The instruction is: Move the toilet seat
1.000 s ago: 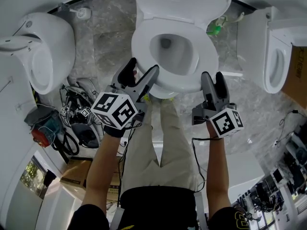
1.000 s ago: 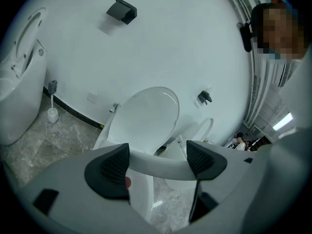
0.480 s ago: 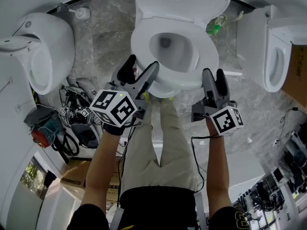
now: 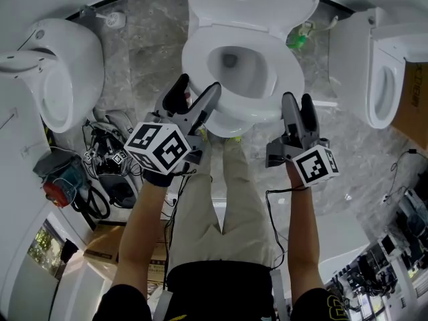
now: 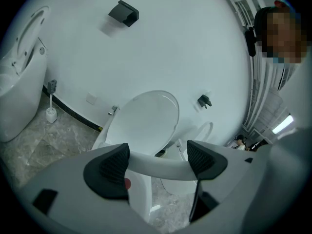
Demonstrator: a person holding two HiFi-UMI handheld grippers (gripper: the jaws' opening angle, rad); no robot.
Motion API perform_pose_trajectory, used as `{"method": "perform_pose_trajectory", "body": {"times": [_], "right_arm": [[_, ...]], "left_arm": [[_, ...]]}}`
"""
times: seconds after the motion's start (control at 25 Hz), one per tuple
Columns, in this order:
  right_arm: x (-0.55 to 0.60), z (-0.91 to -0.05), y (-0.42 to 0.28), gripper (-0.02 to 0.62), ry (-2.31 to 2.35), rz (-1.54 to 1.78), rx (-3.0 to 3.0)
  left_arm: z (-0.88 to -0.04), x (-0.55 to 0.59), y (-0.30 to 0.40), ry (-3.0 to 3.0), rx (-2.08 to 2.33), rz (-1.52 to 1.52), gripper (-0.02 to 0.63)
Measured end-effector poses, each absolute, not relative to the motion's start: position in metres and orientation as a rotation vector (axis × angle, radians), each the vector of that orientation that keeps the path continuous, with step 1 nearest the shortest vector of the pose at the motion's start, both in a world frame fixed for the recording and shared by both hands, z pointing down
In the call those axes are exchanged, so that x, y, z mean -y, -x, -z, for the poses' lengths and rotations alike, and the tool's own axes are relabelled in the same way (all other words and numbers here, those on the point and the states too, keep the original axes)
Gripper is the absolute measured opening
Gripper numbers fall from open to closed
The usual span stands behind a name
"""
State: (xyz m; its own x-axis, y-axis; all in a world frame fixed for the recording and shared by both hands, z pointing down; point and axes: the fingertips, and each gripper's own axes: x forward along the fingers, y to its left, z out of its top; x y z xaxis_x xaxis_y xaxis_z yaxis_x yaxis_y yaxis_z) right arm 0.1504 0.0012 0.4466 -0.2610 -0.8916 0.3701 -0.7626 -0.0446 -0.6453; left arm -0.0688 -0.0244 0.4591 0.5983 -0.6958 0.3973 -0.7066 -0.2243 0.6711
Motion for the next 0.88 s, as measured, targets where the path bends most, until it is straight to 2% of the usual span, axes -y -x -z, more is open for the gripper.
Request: {"method": "perform_pose_trajectory", "body": {"times": [0.88], "right_arm": [[0.033,-0.430,-0.159,0.426,1.805,1.137,-1.970]], "left_arm": [[-0.442,0.060,0.068,-1.911,1.171,0.074,0.391]]}}
